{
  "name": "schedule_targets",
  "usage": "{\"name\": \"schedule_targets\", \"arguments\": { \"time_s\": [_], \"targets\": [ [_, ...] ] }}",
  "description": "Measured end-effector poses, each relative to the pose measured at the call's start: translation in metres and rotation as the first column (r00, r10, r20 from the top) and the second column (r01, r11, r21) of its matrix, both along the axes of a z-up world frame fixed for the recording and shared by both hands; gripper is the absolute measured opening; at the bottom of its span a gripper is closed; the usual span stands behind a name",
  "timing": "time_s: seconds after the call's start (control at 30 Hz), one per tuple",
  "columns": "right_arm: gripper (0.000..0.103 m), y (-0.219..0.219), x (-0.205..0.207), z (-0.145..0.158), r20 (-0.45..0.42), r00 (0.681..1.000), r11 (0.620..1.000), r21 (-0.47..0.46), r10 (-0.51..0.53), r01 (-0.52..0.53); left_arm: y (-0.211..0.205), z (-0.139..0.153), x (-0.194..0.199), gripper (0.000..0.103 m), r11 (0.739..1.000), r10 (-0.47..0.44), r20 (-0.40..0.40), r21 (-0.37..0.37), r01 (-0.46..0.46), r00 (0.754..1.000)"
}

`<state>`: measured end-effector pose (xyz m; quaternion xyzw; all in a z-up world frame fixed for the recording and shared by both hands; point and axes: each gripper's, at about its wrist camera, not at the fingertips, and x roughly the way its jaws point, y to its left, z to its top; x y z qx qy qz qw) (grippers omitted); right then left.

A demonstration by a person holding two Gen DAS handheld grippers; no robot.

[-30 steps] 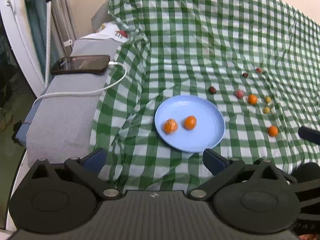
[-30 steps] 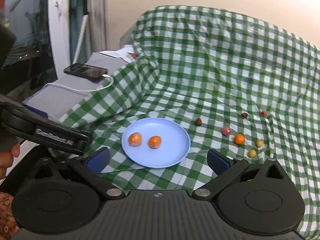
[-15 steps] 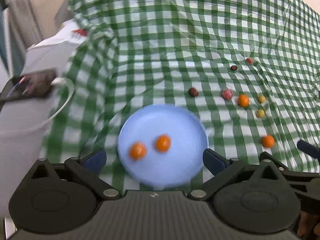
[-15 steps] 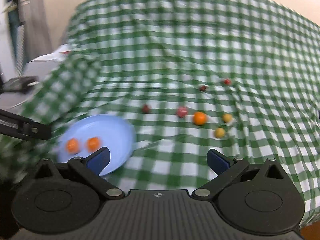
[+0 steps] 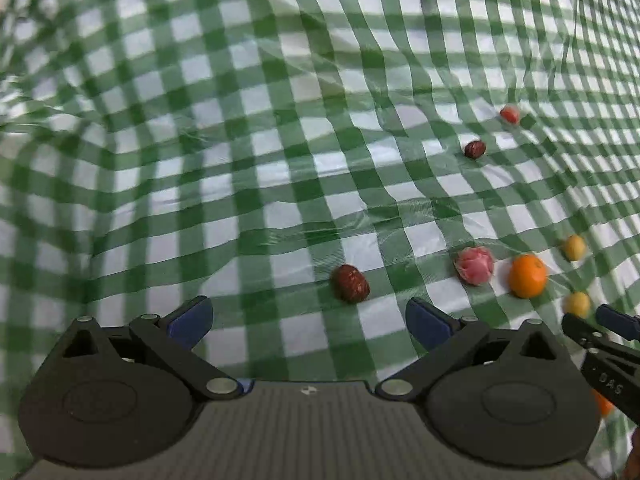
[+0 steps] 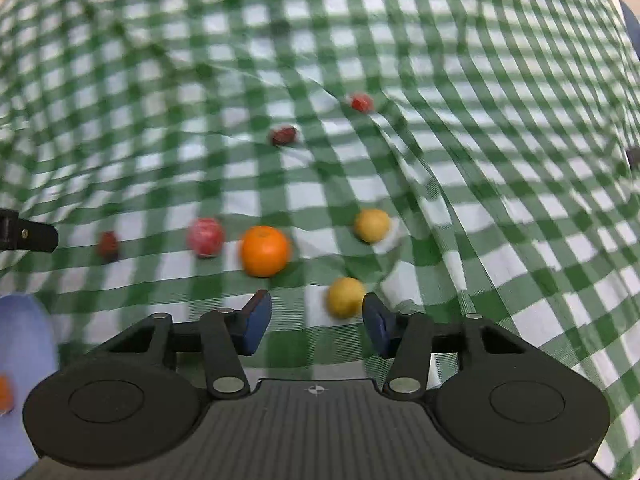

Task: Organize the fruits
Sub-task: 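Grasp a red date with the left tool while the right tool grasps a yellow fruit, then move both held fruits over the blue plate and release them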

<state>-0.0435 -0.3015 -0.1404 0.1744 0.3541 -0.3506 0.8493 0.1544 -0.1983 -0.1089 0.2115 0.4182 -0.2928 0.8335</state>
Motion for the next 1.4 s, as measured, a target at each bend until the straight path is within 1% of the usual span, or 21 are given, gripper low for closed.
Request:
{"name": "schedule_targets", "arguments": {
  "time_s": [0.07, 0.13, 0.17, 0.23, 0.27, 0.33, 0.37, 0.4, 0.43, 0.47, 0.53, 0.6, 0.67, 0.73, 0.83, 0.97, 1.1, 1.23, 1.4],
  "targets": [
    [0.051, -0.003, -0.001, -0.009, -0.017, 1.000, 1.000, -0.016, 0.000, 0.000, -0.009, -0.012, 0.006, 0.103, 1.000, -0.014, -0.010, 0.014, 0.014, 1.000],
    [0.050, -0.007, 0.002, -0.020, -0.030, 0.999, 1.000, -0.012, 0.011, -0.012, -0.019, -0.025, 0.012, 0.103, 0.999, -0.025, -0.033, 0.035, 0.026, 0.999],
    [0.050, -0.005, 0.001, -0.021, -0.019, 1.000, 0.999, -0.035, 0.015, -0.016, -0.024, -0.031, 0.015, 0.103, 0.998, -0.026, -0.041, 0.048, 0.028, 0.999],
    [0.049, -0.001, 0.004, -0.024, -0.025, 0.999, 0.996, -0.081, 0.029, -0.031, -0.030, -0.040, 0.021, 0.102, 0.998, -0.019, -0.043, 0.064, 0.022, 0.999],
    [0.049, 0.000, 0.004, -0.025, -0.023, 0.999, 0.995, -0.090, 0.029, -0.031, -0.032, -0.043, 0.023, 0.098, 0.998, -0.018, -0.046, 0.063, 0.021, 0.999],
    [0.049, 0.001, 0.003, -0.028, -0.016, 0.999, 0.994, -0.107, 0.036, -0.037, -0.037, -0.046, 0.025, 0.082, 0.997, -0.031, -0.039, 0.062, 0.033, 0.999],
    [0.049, 0.001, 0.003, -0.028, -0.013, 0.999, 0.993, -0.110, 0.038, -0.039, -0.039, -0.046, 0.024, 0.066, 0.997, -0.043, -0.033, 0.066, 0.045, 0.999],
    [0.046, 0.002, 0.002, -0.026, -0.009, 0.999, 0.993, -0.110, 0.040, -0.041, -0.040, -0.046, 0.024, 0.045, 0.996, -0.065, -0.038, 0.066, 0.067, 0.997],
    [0.035, 0.003, 0.002, -0.026, 0.000, 0.999, 0.993, -0.106, 0.050, -0.050, -0.041, -0.047, 0.024, 0.030, 0.995, -0.080, -0.048, 0.062, 0.083, 0.996],
    [0.026, 0.005, 0.002, -0.025, 0.002, 0.999, 0.992, -0.116, 0.051, -0.051, -0.042, -0.048, 0.024, 0.026, 0.993, -0.087, -0.063, 0.069, 0.091, 0.994],
    [0.026, 0.008, 0.002, -0.023, -0.005, 0.999, 0.990, -0.133, 0.053, -0.053, -0.039, -0.044, 0.023, 0.026, 0.996, -0.069, -0.054, 0.060, 0.073, 0.996],
    [0.026, 0.009, -0.002, -0.017, 0.009, 0.999, 0.989, -0.143, 0.035, -0.034, -0.034, -0.033, 0.019, 0.026, 0.997, -0.065, -0.037, 0.038, 0.067, 0.997],
    [0.026, 0.008, -0.007, -0.006, 0.036, 0.999, 0.989, -0.146, 0.015, -0.010, -0.025, -0.015, 0.011, 0.026, 0.998, -0.062, -0.028, 0.006, 0.062, 0.998],
    [0.026, 0.009, -0.012, 0.011, 0.068, 0.998, 0.988, -0.155, -0.001, 0.011, -0.012, 0.007, 0.000, 0.026, 0.998, -0.060, -0.006, -0.022, 0.059, 0.998],
    [0.026, 0.018, -0.021, 0.040, 0.099, 0.995, 0.985, -0.173, 0.020, -0.002, 0.013, 0.040, -0.021, 0.026, 0.998, -0.038, 0.021, -0.049, 0.039, 0.999],
    [0.026, 0.046, -0.044, 0.072, 0.108, 0.990, 0.985, -0.158, 0.088, -0.071, 0.058, 0.074, -0.052, 0.026, 0.997, 0.015, 0.004, -0.075, -0.014, 1.000],
    [0.026, 0.087, -0.069, 0.094, 0.106, 0.974, 0.976, -0.111, 0.198, -0.187, 0.101, 0.096, -0.088, 0.026, 0.997, 0.049, 0.000, -0.065, -0.049, 0.999],
    [0.027, 0.134, -0.092, 0.112, 0.107, 0.942, 0.948, -0.059, 0.319, -0.314, 0.147, 0.112, -0.122, 0.026, 0.993, 0.078, -0.032, -0.089, -0.081, 0.996],
    [0.027, 0.188, -0.113, 0.134, 0.115, 0.892, 0.899, -0.070, 0.438, -0.433, 0.194, 0.125, -0.156, 0.026, 0.986, 0.125, -0.034, -0.108, -0.128, 0.992]
  ]
}}
